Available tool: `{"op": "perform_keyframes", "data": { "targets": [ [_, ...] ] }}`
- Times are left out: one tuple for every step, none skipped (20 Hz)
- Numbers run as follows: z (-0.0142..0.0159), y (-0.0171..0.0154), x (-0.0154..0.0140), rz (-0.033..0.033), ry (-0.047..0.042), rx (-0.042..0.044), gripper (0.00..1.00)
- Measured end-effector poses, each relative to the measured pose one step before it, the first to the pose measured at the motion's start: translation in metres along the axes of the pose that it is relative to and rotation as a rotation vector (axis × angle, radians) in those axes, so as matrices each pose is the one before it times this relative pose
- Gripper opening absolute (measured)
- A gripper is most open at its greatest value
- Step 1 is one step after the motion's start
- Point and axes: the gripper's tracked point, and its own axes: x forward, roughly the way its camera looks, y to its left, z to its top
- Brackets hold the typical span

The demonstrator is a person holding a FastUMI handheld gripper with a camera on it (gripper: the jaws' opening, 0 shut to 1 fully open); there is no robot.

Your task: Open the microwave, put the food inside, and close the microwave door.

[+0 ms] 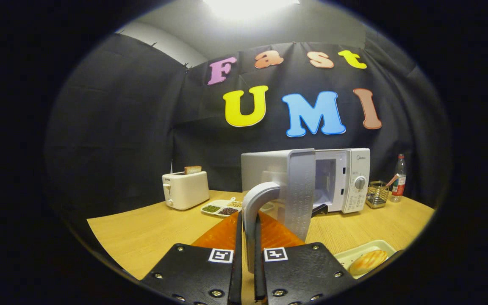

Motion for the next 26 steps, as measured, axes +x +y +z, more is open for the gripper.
{"op": "perform_keyframes", "data": {
  "targets": [
    [0.00041,0.00726,-0.00010,-0.03478,-0.02405,0.00660,0.12],
    [-0.00206,0.01275,0.00104,-0.01688,-0.01936,0.00863,0.12],
    [0.00017,0.01138,0.00020,-0.01706,-0.01643,0.01142,0.12],
    [-0.00075,0.00761,0.00063,-0.01983,-0.01346,0.00145,0.12],
    [-0.00012,0.00693,-0.00016,-0.01594,-0.00933,-0.00303,0.12],
    [-0.00176,0.00677,-0.00206,-0.00650,-0.00363,0.00432,0.12],
    [-0.00112,0.00661,-0.00451,0.00294,0.00490,0.01849,0.12],
    [-0.00381,0.01354,-0.00242,0.03555,0.00420,0.00822,0.12],
    [-0.00051,0.00339,-0.00162,0.00656,-0.00150,-0.01507,0.15],
    [0.00128,0.00108,-0.00255,0.00246,-0.00065,-0.02094,0.16],
    [-0.00038,-0.00006,-0.00098,0.00439,0.00251,-0.01494,0.22],
    [-0.00485,0.00419,-0.00252,0.02164,0.01609,0.00052,0.23],
    [-0.00561,0.00610,-0.00046,0.03365,0.03241,0.01180,0.31],
    [-0.00581,0.00606,-0.00234,0.04292,0.03441,0.01197,0.41],
    [-0.00122,0.00356,-0.00407,0.04023,0.02217,0.00222,0.61],
    [-0.00088,0.00159,-0.00471,0.04226,0.02122,-0.01406,0.68],
    [0.00000,0.00026,-0.00496,0.04401,0.01574,-0.01817,0.76],
    [-0.00279,0.00044,-0.00603,0.05198,0.01500,-0.02795,0.85],
    [0.00012,-0.00046,-0.00677,0.05577,0.00792,-0.02822,0.93],
    [0.00191,-0.00590,-0.00756,0.03364,-0.00740,-0.02564,0.95],
    [0.00479,-0.00789,-0.01062,0.02597,-0.01213,-0.01521,0.96],
    [0.00022,-0.00586,-0.00754,0.01228,-0.00821,-0.00600,0.95],
    [0.00070,-0.00926,-0.00754,0.00056,0.00460,-0.00252,0.95],
    [0.00011,-0.00956,-0.00393,-0.00030,0.00239,0.00949,0.95],
    [0.00089,-0.00843,-0.00408,0.00671,0.00526,0.01643,0.95],
    [0.00110,-0.00757,-0.00283,0.01370,0.00661,0.01507,0.95]
  ]
}}
